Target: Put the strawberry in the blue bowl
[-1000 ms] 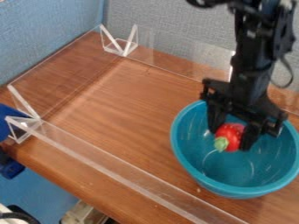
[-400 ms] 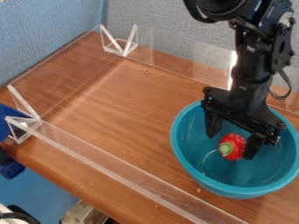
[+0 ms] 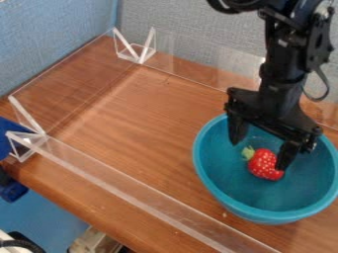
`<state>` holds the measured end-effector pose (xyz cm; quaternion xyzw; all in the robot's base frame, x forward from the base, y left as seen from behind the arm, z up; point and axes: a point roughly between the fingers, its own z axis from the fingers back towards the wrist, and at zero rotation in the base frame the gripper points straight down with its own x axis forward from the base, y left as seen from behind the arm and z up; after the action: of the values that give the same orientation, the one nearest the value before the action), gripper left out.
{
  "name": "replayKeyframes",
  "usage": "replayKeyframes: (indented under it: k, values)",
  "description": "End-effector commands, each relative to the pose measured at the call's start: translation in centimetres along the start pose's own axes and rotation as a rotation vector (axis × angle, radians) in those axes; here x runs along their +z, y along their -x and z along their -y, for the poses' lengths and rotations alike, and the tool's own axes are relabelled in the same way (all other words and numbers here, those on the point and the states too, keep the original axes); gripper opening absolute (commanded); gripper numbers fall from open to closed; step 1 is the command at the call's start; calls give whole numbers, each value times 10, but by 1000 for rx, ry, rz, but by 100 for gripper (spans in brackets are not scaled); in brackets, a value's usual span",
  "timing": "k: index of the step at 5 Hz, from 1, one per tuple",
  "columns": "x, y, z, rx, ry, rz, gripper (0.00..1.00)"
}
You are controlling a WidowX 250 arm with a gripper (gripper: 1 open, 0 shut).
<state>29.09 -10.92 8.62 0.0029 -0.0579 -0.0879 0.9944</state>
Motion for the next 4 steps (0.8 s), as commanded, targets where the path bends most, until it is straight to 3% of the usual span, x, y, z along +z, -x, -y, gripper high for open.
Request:
replayKeyframes:
  k: [1,3,4]
  values:
    - [17,1,4,-2,3,57,100]
    - [57,8,8,11,-24,141,100]
    - [59,16,14,24,-22,154,100]
